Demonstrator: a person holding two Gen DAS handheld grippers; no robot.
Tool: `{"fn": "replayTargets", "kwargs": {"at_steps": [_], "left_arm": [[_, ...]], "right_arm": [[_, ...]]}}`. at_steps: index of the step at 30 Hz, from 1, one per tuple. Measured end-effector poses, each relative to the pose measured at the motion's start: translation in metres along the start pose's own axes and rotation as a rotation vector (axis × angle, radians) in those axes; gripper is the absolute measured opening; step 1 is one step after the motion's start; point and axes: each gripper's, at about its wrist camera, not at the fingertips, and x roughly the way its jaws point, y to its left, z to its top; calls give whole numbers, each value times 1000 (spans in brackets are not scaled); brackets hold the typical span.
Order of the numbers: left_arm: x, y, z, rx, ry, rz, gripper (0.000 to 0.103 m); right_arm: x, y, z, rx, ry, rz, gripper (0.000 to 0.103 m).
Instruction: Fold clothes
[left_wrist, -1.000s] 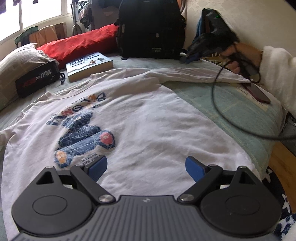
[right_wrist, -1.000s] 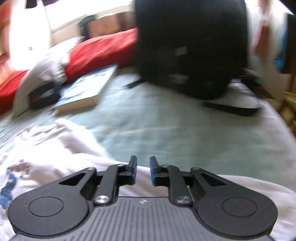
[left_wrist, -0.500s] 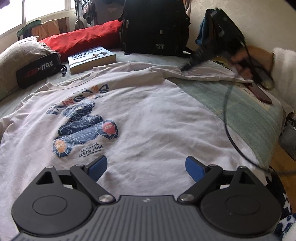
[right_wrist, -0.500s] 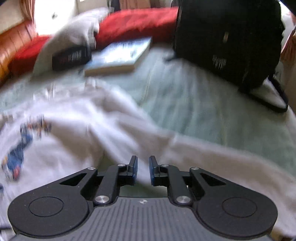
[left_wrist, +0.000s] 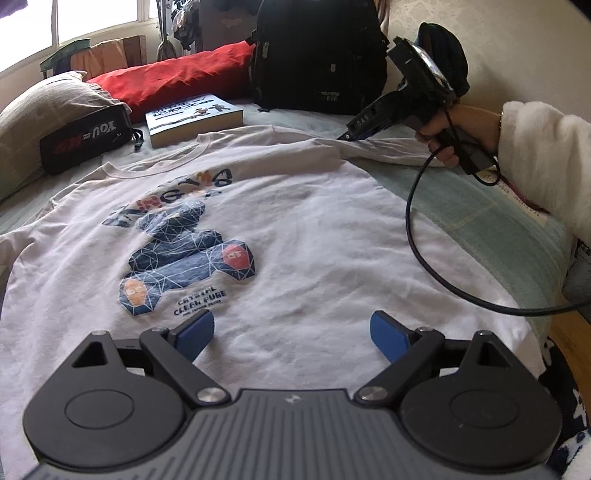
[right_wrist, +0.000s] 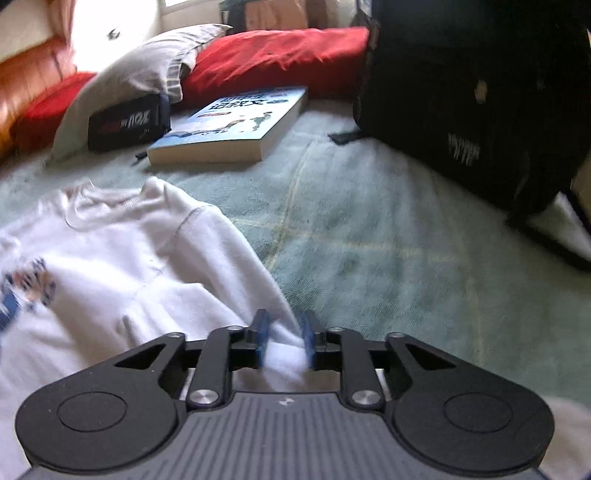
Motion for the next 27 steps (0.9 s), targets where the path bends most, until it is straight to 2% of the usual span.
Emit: {"fn": "replayTargets", "kwargs": {"at_steps": [1,3,4,5,7,8,14,18,20,27], "left_arm": [[0,0,-1,0,1,-4,91],[0,0,-2,4,-1,-11,91],[0,0,-3,6,-3,-15,91],[0,1,-3,6,-4,-18,92],[0,2,-3,0,-7,-20,91],[1,3,-2,-3,-9,-20,91],[-2,8,-2,-14,-21,-4,91],[-7,12,-1,-27,-31,9,91],[-9,13,-1,-26,-36,11,91],[-11,13,-1,-30,-43,5,92]], "right_arm": [[3,1,1,-13,7,-11,38],[4,1,3,13,31,16,34],[3,2,3,15,41,41,22],[1,4,3,-2,51,60,16],[-2,10,4,-41,52,36,5],[-3,12,6,-56,39,16,4],[4,6,39,-31,-83,-67,4],[21,-1,49,17,-80,-74,5],[25,-5,47,48,-67,-71,9],[-29,-49,24,206,-117,-57,20]]}}
